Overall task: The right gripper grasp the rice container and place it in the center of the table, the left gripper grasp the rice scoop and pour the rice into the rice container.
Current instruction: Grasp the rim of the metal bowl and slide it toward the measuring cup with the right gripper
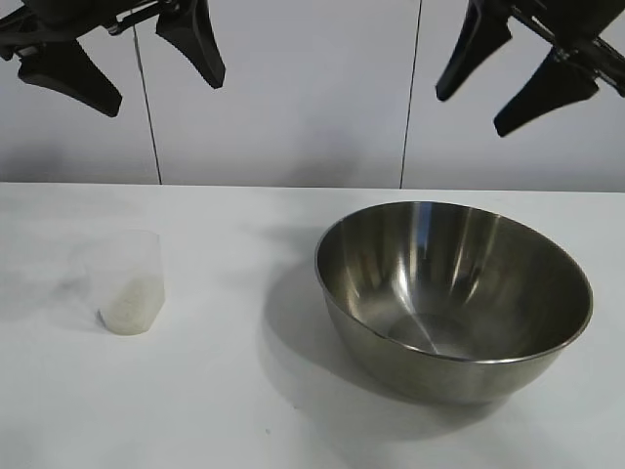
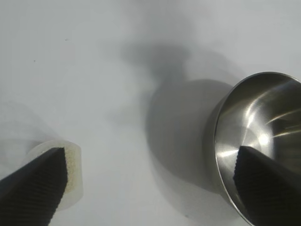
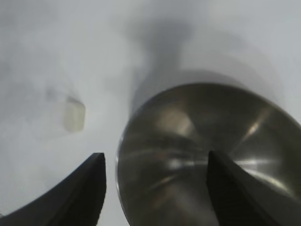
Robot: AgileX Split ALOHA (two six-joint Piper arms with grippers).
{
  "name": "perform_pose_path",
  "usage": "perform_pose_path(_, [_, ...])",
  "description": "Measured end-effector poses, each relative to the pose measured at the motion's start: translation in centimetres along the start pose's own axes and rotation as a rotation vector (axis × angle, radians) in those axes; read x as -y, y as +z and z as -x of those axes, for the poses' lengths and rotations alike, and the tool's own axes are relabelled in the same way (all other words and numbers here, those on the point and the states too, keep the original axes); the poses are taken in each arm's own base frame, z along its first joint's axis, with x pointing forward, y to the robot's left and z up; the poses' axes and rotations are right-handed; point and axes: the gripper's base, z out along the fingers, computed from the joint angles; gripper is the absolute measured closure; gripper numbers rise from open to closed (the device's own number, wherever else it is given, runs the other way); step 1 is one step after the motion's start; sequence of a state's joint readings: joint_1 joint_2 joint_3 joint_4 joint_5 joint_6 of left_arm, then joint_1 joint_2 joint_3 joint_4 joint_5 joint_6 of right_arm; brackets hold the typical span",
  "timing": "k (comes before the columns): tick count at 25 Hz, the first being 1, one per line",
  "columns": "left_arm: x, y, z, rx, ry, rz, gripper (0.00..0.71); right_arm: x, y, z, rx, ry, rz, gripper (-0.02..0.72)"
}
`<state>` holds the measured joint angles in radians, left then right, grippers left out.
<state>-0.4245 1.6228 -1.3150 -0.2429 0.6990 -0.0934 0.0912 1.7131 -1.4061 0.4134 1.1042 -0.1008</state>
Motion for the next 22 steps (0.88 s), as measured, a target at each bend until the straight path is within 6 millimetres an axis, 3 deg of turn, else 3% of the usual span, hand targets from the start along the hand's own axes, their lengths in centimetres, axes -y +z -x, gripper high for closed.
perform_pose_path(8, [0.0, 0.0, 0.0, 0.004, 0.000, 0.000, 0.016, 2.2, 1.5, -1.9, -0.151, -0.031, -0.167, 0.270])
perform_pose_path(22, [0.0, 0.0, 0.0, 0.005, 0.000, 0.000, 0.016, 5.1, 6.3, -4.2, -0.097, -0.016, -0.244, 0.270])
